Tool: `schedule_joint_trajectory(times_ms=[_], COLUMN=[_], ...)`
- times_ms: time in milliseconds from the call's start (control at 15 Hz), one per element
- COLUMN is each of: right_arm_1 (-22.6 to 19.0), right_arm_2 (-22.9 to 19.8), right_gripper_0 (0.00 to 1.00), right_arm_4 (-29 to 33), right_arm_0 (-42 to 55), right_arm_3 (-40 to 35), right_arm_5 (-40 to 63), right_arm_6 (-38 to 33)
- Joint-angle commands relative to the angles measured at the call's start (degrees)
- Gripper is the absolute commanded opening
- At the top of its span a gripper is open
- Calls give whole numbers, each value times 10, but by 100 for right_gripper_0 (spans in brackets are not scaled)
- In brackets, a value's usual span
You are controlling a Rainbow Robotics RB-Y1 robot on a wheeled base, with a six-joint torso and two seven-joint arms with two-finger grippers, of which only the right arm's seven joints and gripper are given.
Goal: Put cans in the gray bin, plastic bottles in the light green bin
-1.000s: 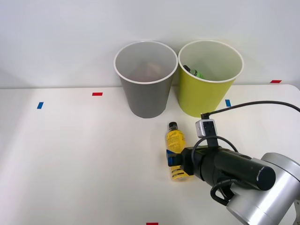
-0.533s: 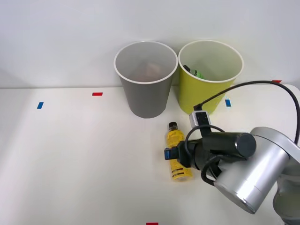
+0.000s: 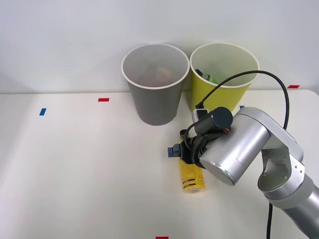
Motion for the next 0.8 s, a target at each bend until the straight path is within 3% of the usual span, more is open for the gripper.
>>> schedule_joint_trajectory(times_ms=[67,533,800], right_arm_1=[4,50,86], right_arm_2=[0,-15,-15], right_gripper_0=[100,100,100], right_arm_4=[-12,-1,23], right_arm_0=[-11,-31,-69], right_arm_3=[31,90,167], right_arm_5=[0,-1,-1], right_arm_6=[3,7,12])
